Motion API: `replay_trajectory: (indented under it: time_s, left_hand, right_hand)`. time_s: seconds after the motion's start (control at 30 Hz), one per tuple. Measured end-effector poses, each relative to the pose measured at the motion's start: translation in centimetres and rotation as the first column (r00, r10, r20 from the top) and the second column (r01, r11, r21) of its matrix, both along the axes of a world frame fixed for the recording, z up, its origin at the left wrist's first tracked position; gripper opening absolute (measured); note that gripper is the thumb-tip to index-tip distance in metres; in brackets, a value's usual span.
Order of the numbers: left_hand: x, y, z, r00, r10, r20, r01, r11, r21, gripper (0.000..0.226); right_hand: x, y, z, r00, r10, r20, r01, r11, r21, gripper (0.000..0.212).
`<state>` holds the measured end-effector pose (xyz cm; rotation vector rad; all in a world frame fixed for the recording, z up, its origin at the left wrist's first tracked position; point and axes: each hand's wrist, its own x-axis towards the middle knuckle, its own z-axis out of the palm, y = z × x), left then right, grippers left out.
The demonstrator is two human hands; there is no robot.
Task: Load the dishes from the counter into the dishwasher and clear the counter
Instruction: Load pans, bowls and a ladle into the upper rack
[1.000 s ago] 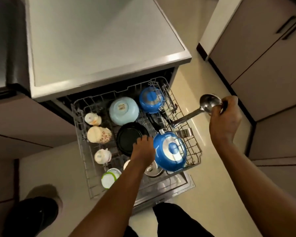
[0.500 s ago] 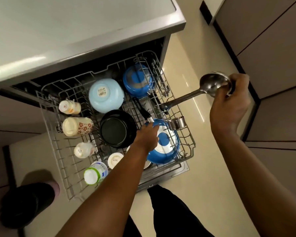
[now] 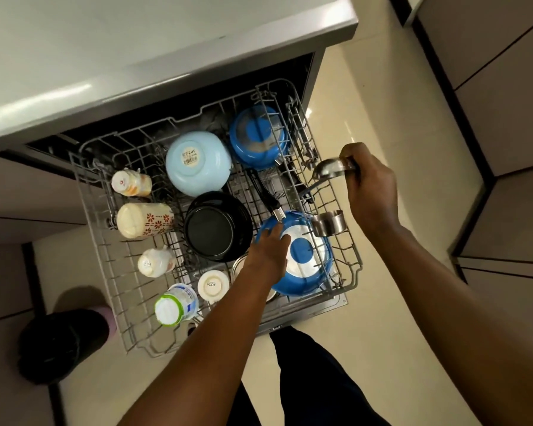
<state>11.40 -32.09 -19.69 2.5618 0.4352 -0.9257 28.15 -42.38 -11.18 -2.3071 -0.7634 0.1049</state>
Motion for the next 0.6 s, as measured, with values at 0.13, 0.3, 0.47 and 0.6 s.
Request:
replay_trajectory:
  time_s: [0.13, 0.3, 0.47, 0.6]
  left_hand:
    - [-0.5, -0.1, -0.2, 1.000, 0.011, -0.016, -0.011, 1.000, -0.017, 0.061]
    - [-1.0, 0.3, -0.1, 1.000, 0.006, 0.024, -0.006, 1.000, -0.026, 0.064]
    - [-1.7, 1.0, 0.5, 0.993, 0.048, 0.105, -0.044, 0.998, -0.044, 0.055]
    - [-3.2, 2.2, 1.7, 0.973, 0.124, 0.197, -0.120, 0.992, -0.031, 0.054]
  right_hand:
    - [-1.7, 0.7, -1.8, 0.989, 0.130, 0.069, -0.113, 0.970, -0.215, 0.015]
    - [-2.1, 0.9, -4.2, 0.989, 0.143, -0.030, -0.142, 0.893, -0.427, 0.019]
    - [-1.4, 1.3, -4.6, 0.993, 0.106, -0.058, -0.120, 0.827, -0.549, 0.028]
    - [-3.7, 1.8, -4.3, 0.995, 0.074, 0.061, -0.030, 0.841, -0.540, 0.044]
